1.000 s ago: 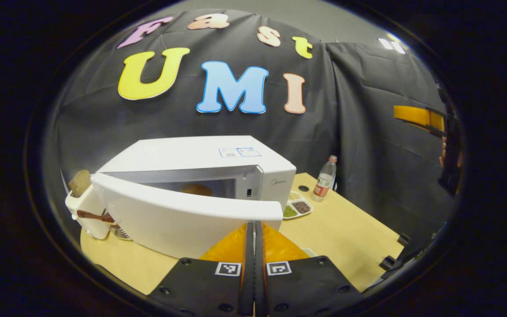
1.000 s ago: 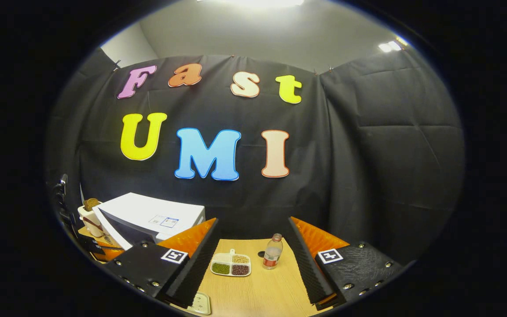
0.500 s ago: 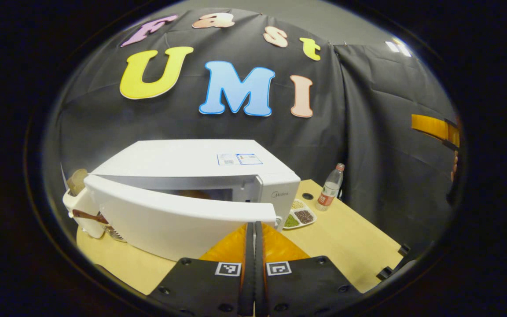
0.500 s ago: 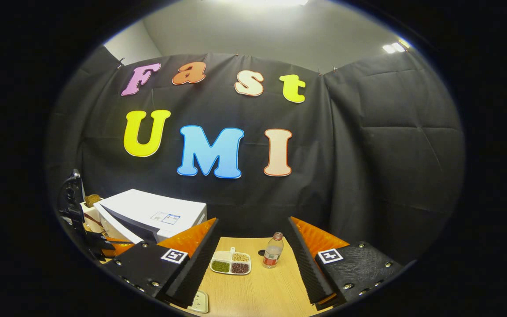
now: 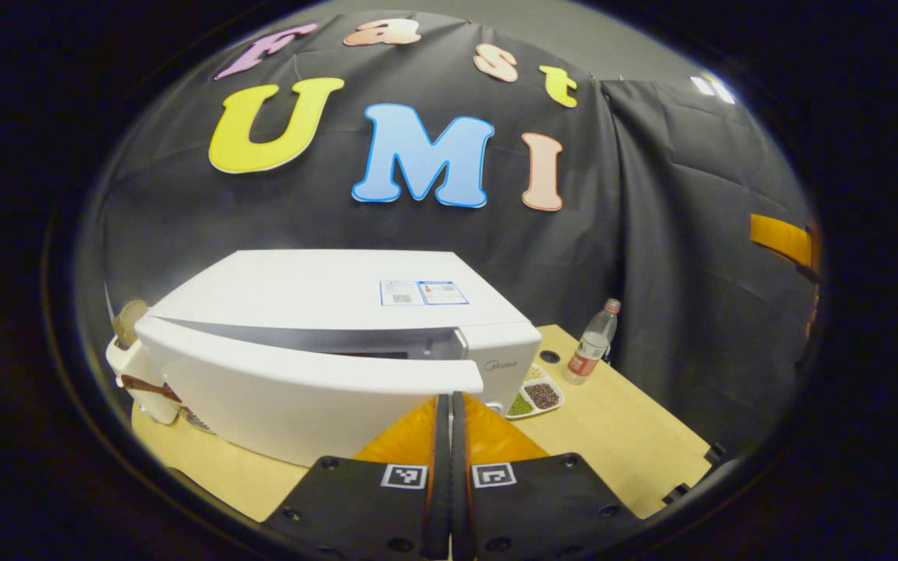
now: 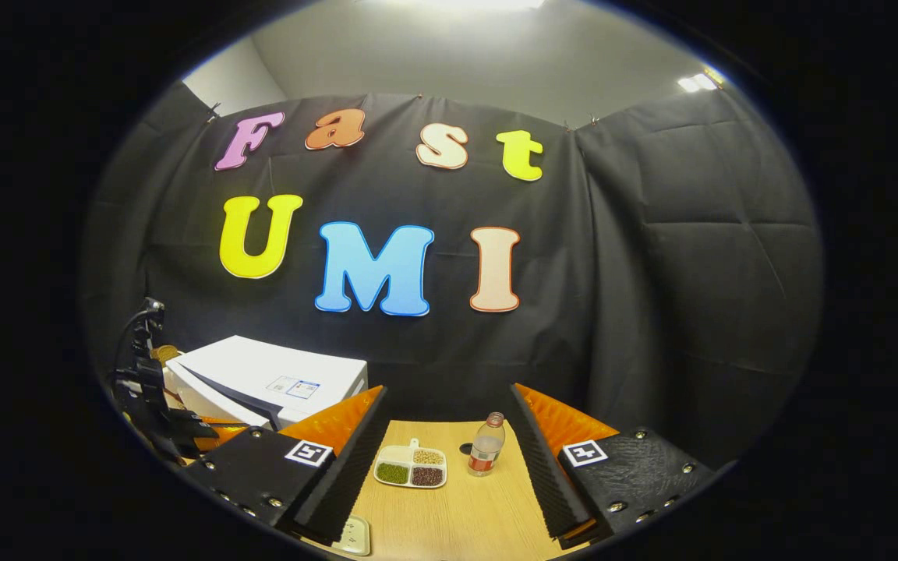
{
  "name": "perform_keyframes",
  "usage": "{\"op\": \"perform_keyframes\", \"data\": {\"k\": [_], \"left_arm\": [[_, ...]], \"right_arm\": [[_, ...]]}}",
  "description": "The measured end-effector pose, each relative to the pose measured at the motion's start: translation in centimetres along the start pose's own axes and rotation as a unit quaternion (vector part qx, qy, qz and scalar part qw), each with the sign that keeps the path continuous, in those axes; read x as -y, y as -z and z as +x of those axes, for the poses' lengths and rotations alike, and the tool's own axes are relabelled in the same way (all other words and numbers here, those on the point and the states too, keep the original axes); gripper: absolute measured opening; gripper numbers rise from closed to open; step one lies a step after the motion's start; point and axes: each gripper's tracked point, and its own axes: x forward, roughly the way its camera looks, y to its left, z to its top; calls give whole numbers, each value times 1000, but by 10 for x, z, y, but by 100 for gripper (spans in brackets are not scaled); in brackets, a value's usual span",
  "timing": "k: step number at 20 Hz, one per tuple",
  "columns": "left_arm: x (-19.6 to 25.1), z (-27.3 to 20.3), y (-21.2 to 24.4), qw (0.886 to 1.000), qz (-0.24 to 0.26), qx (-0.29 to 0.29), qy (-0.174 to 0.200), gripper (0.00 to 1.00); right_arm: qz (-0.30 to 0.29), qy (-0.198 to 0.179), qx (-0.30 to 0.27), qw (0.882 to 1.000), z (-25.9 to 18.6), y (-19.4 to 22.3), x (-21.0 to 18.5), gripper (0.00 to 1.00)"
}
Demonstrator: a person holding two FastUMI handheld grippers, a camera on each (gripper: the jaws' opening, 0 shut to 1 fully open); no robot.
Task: Open the microwave oven with the left hand, put the food in, and close the microwave oven.
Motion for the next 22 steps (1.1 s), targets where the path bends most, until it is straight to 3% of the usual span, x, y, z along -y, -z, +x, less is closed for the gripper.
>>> {"op": "perform_keyframes", "data": {"k": [10, 15, 16, 17, 18, 22], "left_arm": [[-4, 29, -8, 999, -35, 1, 4, 7], [-6, 33, -12, 1000, -30, 6, -6, 7], [-13, 41, -15, 999, -30, 7, -24, 7], [-5, 40, -11, 999, -50, -14, 6, 7], [6, 47, -9, 999, -50, -13, 9, 7], [10, 46, -10, 1000, 17, -15, -9, 7]], "right_arm": [[8, 24, -7, 1000, 9, 3, 18, 92], [7, 19, -16, 1000, 20, 8, 17, 92], [7, 15, -17, 1000, 21, 10, 15, 92], [6, 10, -19, 1000, 22, 10, 11, 92], [3, 6, -19, 1000, 23, 11, 8, 92], [10, -1, -17, 1000, 21, 8, 4, 92]]}}
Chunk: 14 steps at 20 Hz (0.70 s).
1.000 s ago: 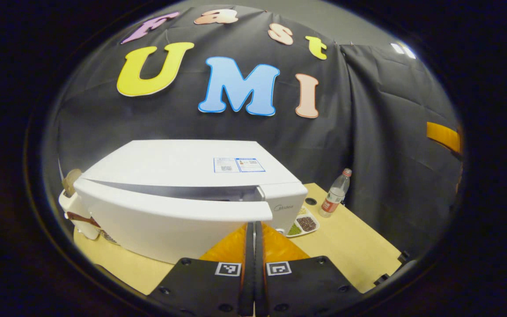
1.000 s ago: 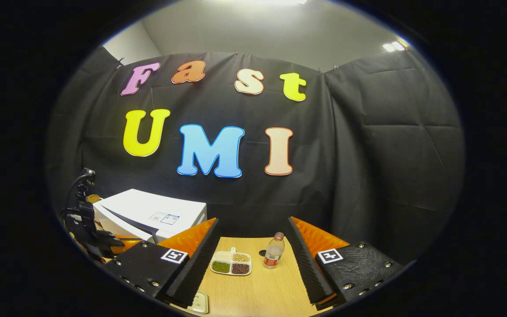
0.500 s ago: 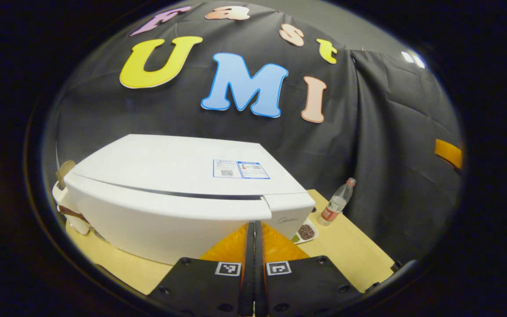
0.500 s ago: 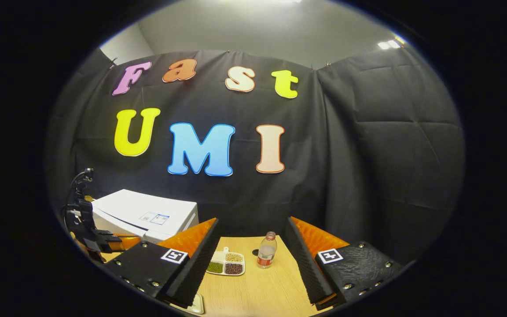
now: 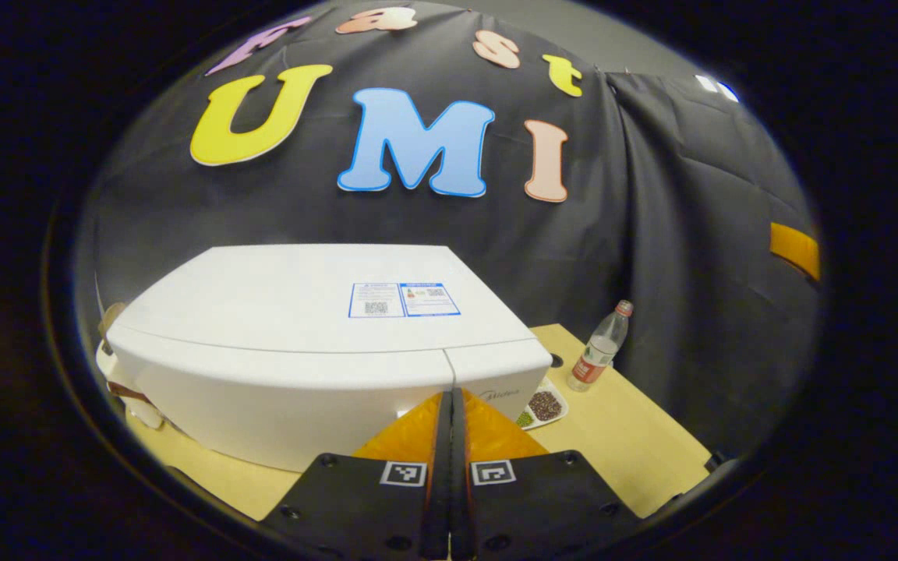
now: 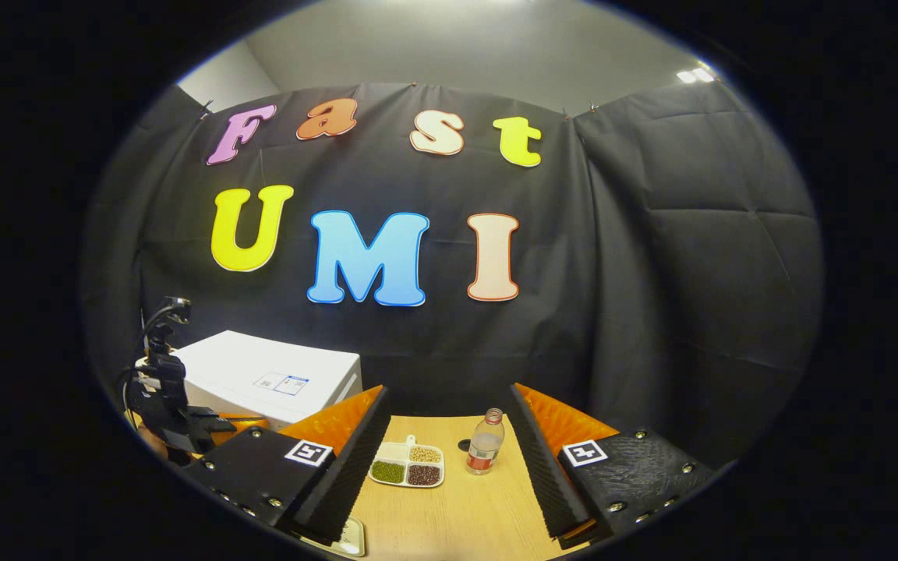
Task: Open the microwave oven with the left hand, put the food in, and close the microwave oven.
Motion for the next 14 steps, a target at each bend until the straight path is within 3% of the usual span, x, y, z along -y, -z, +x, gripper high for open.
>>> {"op": "perform_keyframes", "data": {"k": [6, 9, 10, 12, 13, 14], "left_arm": [[-28, -47, -44, 995, -64, 65, -42, 7], [-41, -98, -77, 990, -63, 115, -52, 4], [-44, -115, -89, 988, -65, 129, -57, 19], [-53, -150, -117, 982, -54, 164, -78, 59], [-56, -167, -132, 978, -44, 182, -91, 96], [-55, -184, -148, 975, -36, 197, -99, 94]], "right_arm": [[14, 1, 5, 1000, -10, -1, 2, 92], [13, -4, 12, 1000, -14, -7, -4, 92], [8, -4, 17, 1000, -16, -10, -4, 92], [7, -20, 28, 999, -20, -22, -13, 92], [10, -28, 32, 999, -21, -30, -16, 92], [15, -37, 34, 999, -23, -35, -18, 92]]}}
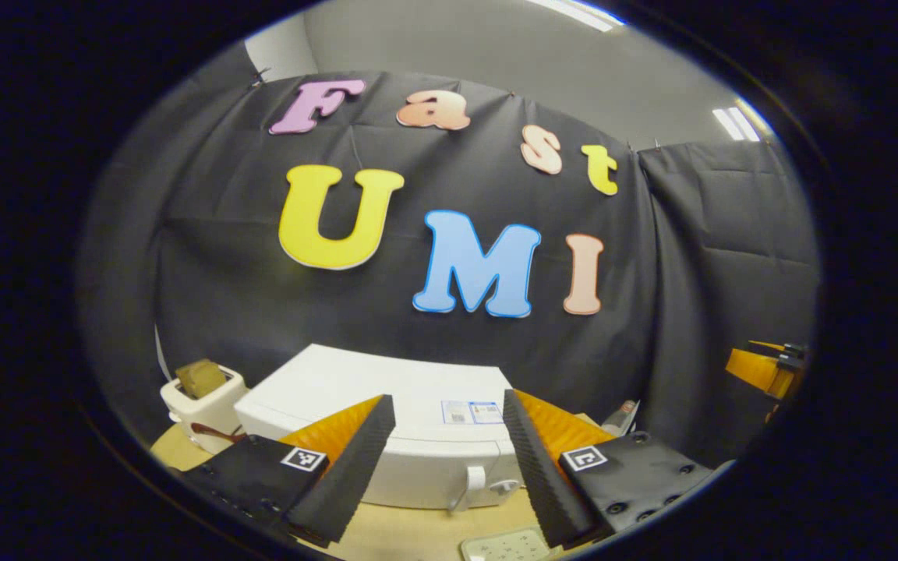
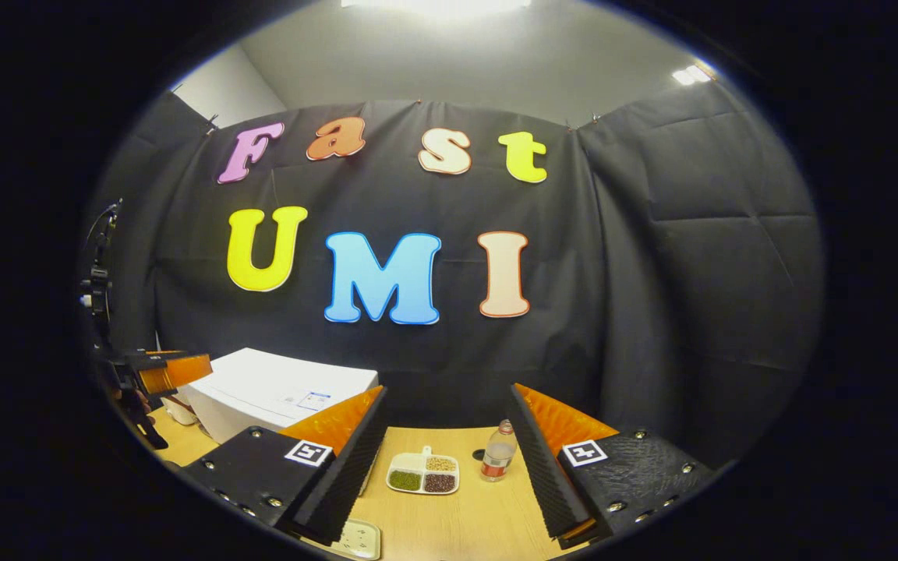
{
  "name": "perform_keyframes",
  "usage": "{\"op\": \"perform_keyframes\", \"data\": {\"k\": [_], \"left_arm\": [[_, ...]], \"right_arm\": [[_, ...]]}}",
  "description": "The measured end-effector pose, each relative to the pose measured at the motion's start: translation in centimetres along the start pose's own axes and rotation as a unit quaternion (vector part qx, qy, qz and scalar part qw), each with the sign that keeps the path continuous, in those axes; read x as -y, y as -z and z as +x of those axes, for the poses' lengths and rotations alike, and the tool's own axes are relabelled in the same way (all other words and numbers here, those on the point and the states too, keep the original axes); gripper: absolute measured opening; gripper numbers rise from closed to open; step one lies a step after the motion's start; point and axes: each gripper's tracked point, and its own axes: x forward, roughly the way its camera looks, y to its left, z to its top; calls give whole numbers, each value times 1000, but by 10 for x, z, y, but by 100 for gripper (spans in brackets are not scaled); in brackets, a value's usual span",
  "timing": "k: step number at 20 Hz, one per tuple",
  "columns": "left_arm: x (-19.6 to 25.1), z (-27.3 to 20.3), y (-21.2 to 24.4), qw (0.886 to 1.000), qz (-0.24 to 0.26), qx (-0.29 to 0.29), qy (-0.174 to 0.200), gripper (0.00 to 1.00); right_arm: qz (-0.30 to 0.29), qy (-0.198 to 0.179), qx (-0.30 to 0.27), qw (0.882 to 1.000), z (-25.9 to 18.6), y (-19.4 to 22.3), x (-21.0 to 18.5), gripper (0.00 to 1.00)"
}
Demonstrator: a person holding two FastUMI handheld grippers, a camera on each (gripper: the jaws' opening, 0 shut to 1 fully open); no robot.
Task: Open the microwave oven with the left hand, put the food in, and close the microwave oven.
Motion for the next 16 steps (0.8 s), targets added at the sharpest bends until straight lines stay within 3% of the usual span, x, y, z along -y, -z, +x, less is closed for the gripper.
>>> {"op": "perform_keyframes", "data": {"k": [2, 6, 12, 15, 16], "left_arm": [[5, -22, -36, 999, 17, 31, -7, 90], [16, -57, -77, 997, 45, 64, -29, 96], [26, -84, -80, 996, 48, 67, -36, 94], [24, -87, -79, 997, 36, 65, -25, 96], [22, -87, -81, 997, 34, 65, -20, 93]], "right_arm": [[9, -12, 8, 1000, -1, -16, -6, 92], [36, -45, 26, 998, -4, -41, -25, 92], [52, -72, 22, 996, -7, -45, -40, 92], [66, -60, 14, 996, -14, -47, -42, 92], [66, -53, 18, 996, -17, -51, -43, 92]]}}
